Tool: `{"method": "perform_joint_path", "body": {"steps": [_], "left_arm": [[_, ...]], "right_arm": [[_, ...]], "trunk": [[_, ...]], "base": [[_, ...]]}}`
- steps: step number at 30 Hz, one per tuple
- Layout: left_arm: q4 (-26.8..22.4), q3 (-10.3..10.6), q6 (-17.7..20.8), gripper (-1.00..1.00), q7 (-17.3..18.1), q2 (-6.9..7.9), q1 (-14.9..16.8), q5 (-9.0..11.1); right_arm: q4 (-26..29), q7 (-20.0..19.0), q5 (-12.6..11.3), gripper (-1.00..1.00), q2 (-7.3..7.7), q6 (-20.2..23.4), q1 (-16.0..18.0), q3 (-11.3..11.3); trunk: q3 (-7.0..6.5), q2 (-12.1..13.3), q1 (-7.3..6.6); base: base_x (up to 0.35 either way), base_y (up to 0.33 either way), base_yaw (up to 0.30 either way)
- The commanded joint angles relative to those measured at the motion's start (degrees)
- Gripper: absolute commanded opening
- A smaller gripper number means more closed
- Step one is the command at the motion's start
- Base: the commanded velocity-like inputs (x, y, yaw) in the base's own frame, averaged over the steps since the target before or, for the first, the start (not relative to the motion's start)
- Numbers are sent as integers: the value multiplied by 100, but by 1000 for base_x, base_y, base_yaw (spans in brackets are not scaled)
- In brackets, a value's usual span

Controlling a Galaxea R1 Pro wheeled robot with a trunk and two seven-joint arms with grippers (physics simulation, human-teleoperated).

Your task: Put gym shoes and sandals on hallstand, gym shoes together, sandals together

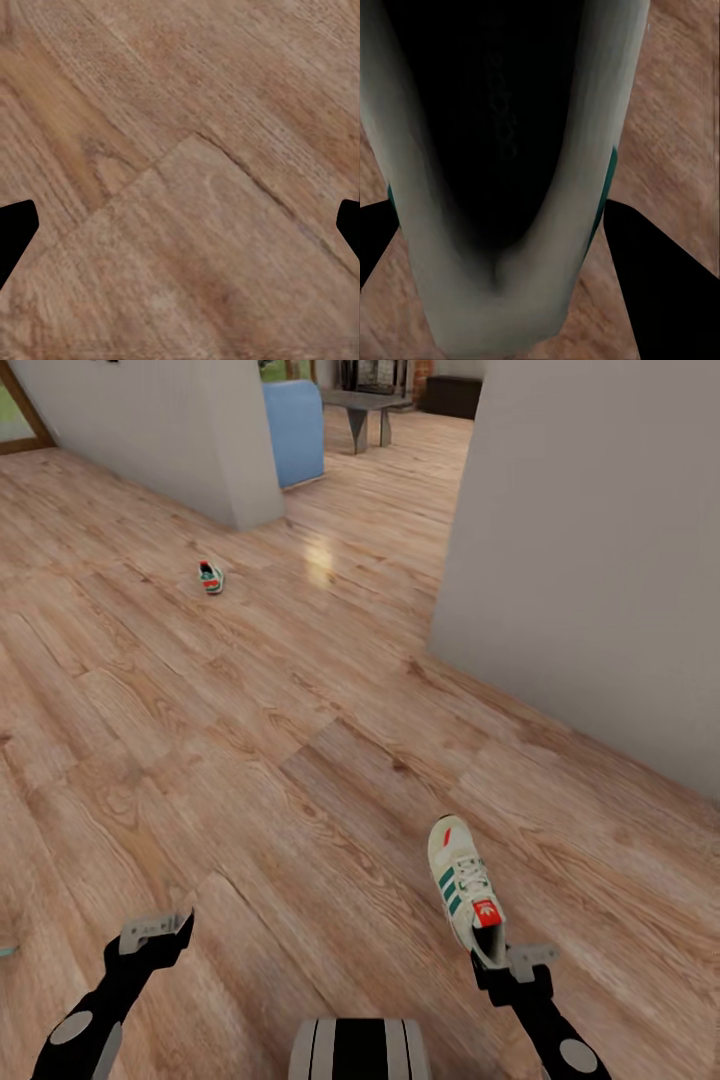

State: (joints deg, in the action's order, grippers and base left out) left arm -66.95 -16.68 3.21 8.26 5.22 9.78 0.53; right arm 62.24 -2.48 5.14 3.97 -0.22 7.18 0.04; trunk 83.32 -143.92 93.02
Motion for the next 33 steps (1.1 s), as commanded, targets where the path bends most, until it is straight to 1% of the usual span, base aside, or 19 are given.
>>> {"method": "perform_joint_path", "body": {"steps": [1,3,4,6,9,11,12,13,14,16,17,19,20,22,23,33], "left_arm": [[98,-26,-49,100,36,-5,-17,8],[308,-46,-194,100,33,-7,-40,11],[537,-59,-337,100,30,-9,-55,15],[787,-67,-488,100,27,-10,-65,20],[1460,-80,-923,100,-14,-12,-76,39],[1671,-82,-1093,100,-54,-13,-78,46],[1831,-78,-1227,100,-106,-6,-80,52],[1893,-77,-1278,100,-132,-4,-82,54],[1988,-79,-1356,100,-173,-2,-87,56],[2050,-79,-1409,100,-199,1,-102,58],[2083,-80,-1445,100,-216,6,-146,64],[2088,-80,-1467,100,-227,9,-208,71],[2068,-81,-1494,100,-238,0,-317,80],[2060,-78,-1503,100,-243,-7,-370,79],[2109,-74,-1514,100,-246,-18,-402,70],[2148,-70,-1516,100,-246,-20,-408,62]], "right_arm": [[-2,-10,51,-100,7,-46,0,-1],[-10,-12,54,-100,18,-110,-2,-5],[-34,-14,55,-100,30,-160,-4,-10],[-75,-11,56,-100,41,-197,-4,-14],[-222,-11,57,-100,64,-333,-38,-25],[-293,-10,57,-100,69,-440,-77,-27],[-369,-9,57,-100,72,-584,-134,-31],[-408,-5,57,-100,73,-670,-170,-35],[-489,4,57,-100,75,-861,-256,-51],[-581,21,57,-100,76,-1074,-352,-82],[-695,39,57,-100,76,-1295,-436,-132],[-825,54,57,-100,77,-1514,-497,-199],[-1118,63,57,-100,77,-1902,-561,-346],[-1424,63,55,-100,78,-2153,-589,-454],[-1783,65,57,-100,78,-2431,-606,-521],[-1896,86,41,-100,78,-2500,-610,-551]], "trunk": [[-29,0,-3],[-90,3,-8],[-121,4,-11],[-183,7,-16],[-276,11,-24],[-337,14,-29],[-368,15,-32],[-399,16,-34],[-430,18,-37],[-492,20,-42],[-523,22,-44],[-584,24,-50],[-615,26,-52],[-677,28,-57],[-708,30,-60],[-1015,43,-86]], "base": [[0,0,-140],[0,0,-142],[0,0,-144],[0,0,-145],[0,0,-147],[0,0,-147],[0,0,-148],[0,0,-148],[0,0,-150],[0,0,-152],[0,0,-156],[0,0,-158],[0,0,-163],[0,0,-166],[0,0,-169],[0,0,-170]]}}
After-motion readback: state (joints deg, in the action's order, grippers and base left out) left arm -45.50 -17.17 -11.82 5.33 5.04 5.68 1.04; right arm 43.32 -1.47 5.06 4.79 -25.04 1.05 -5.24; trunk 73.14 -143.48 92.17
